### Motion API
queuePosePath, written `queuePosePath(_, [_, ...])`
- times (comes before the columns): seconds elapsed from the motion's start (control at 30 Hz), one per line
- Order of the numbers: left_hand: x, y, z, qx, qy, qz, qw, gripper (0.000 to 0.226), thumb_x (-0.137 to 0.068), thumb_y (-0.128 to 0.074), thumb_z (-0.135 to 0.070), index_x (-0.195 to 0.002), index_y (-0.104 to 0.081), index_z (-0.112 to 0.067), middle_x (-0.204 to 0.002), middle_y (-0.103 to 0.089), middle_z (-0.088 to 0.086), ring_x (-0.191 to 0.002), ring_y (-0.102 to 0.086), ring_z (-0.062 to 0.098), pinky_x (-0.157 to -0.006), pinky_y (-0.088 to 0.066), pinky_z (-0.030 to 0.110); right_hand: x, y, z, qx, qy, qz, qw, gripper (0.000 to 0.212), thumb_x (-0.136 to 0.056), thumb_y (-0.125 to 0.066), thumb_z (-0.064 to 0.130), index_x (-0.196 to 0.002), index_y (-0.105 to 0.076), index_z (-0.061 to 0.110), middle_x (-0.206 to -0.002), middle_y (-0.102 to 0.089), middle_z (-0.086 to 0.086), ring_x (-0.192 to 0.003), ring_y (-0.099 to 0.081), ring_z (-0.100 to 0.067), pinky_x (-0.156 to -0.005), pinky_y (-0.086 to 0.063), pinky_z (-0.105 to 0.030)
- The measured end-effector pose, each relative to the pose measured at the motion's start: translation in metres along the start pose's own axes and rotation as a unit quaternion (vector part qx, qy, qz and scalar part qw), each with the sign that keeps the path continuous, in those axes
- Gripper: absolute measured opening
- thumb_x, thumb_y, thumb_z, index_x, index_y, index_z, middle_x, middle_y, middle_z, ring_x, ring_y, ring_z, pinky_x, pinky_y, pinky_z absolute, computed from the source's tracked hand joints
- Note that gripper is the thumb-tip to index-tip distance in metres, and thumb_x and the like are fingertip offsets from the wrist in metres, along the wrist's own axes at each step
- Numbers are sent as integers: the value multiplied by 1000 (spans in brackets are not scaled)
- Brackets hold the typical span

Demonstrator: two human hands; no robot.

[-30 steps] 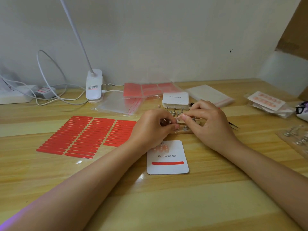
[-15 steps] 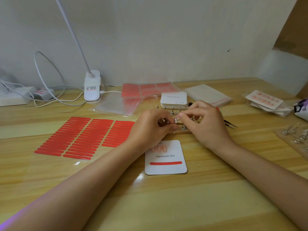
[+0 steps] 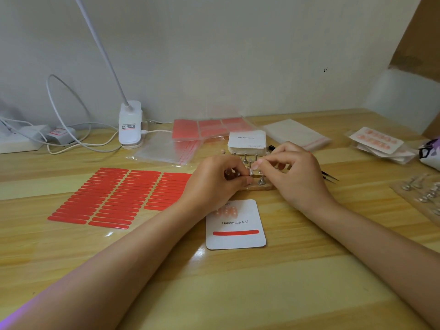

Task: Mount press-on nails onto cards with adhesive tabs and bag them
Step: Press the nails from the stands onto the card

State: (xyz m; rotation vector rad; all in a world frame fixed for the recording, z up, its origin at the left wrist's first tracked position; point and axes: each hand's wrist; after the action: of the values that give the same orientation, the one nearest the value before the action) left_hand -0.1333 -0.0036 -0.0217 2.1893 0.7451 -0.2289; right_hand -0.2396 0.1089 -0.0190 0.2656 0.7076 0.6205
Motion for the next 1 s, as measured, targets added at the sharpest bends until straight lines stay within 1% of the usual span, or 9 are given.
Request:
queuePosePath(0.07, [0,0,0,-3,0,2,1000,18,-77,-74,-19,-67,-61,-25,-63,-53,-16,-61,-48,1,-62,-40,24,0,0,0,-1,-2,3,1000,18,-79,-68,8,-73,-71,25,-68,-50,8,-59,-46,4,-55,-32,-7])
queuePosePath(0.17, [0,0,1,-2,-4,1,1000,18,-77,-74,-19,-67,-61,-25,-63,-54,-16,-61,-48,1,-62,-41,25,-1,1,0,8,-5,16,1000,10,-80,-68,9,-73,-73,13,-70,-51,9,-61,-46,5,-58,-33,-6])
queuePosePath(0.23, [0,0,1,-4,-14,-1,1000,18,-77,-74,-18,-67,-60,-25,-63,-54,-16,-61,-48,1,-61,-41,25,-1,0,-2,17,-6,22,1000,7,-79,-69,9,-72,-72,10,-71,-52,10,-62,-46,4,-60,-34,-6])
queuePosePath(0.4, [1,0,2,-5,-24,-10,1000,17,-76,-75,-17,-69,-61,-23,-61,-52,-17,-60,-48,0,-61,-41,25,-1,-1,-3,38,20,28,999,9,-78,-71,13,-70,-68,10,-73,-53,7,-64,-44,-4,-63,-34,-9])
queuePosePath(0.5, [0,0,1,-8,-17,-7,1000,17,-77,-74,-17,-68,-61,-23,-60,-50,-18,-60,-47,0,-61,-38,23,0,-2,-5,53,40,14,998,9,-78,-71,12,-70,-67,13,-73,-51,11,-64,-45,0,-64,-33,-4])
queuePosePath(0.7, [0,0,-2,-10,-9,-5,1000,20,-77,-74,-16,-66,-59,-24,-59,-48,-16,-58,-45,1,-58,-35,17,-1,-5,-8,69,42,-18,997,8,-79,-71,12,-71,-68,13,-71,-48,14,-65,-46,7,-62,-33,-7])
queuePosePath(0.8, [0,1,-3,-17,-5,-2,1000,15,-77,-74,-16,-68,-63,-20,-60,-48,-17,-59,-46,1,-59,-36,20,-2,-2,-8,63,26,-39,997,8,-81,-68,12,-73,-67,14,-72,-47,14,-65,-45,9,-61,-33,-6])
queuePosePath(0.9, [2,1,-2,-21,-5,-3,1000,13,-78,-73,-18,-70,-63,-20,-63,-49,-19,-63,-47,0,-61,-38,22,-6,6,-11,12,-19,-82,996,8,-84,-65,13,-76,-65,14,-74,-48,12,-63,-45,12,-59,-34,-4])
queuePosePath(1.0, [2,2,-3,-35,-4,4,999,10,-79,-72,-21,-74,-63,-22,-67,-49,-21,-66,-48,-2,-63,-40,20,-7,8,-12,-18,-40,-74,996,7,-84,-65,17,-79,-68,13,-74,-52,9,-59,-44,7,-58,-33,-6])
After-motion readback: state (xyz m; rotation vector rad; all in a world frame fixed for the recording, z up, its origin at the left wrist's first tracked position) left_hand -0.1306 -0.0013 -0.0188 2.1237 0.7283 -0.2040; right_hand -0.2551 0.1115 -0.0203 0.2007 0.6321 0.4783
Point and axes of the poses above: each hand's wrist, its own x-axis away from the middle knuckle, its own y-axis out of the back of the hand, z = x × y
